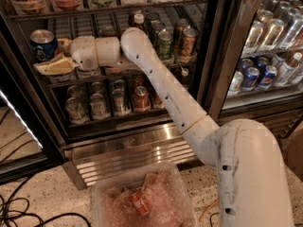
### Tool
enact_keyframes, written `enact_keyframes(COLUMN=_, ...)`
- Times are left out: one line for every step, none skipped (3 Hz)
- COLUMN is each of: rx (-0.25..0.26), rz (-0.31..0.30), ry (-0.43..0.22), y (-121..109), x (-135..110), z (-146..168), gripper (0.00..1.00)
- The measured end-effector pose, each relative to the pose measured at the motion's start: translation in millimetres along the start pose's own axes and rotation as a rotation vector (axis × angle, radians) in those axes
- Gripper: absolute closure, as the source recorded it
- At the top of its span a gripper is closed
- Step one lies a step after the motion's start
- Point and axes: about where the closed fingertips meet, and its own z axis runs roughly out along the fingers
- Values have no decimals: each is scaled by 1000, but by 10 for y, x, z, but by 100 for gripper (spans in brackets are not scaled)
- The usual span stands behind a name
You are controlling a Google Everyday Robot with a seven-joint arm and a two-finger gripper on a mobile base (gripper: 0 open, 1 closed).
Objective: Pick pepsi can from middle shelf of fridge
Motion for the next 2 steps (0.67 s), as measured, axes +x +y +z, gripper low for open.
enact_keyframes(rx=-59, rz=8, ry=4, y=87, x=40, z=1, gripper=100)
enact_keyframes(rx=-94, rz=9, ry=6, y=140, x=51, z=5, gripper=100)
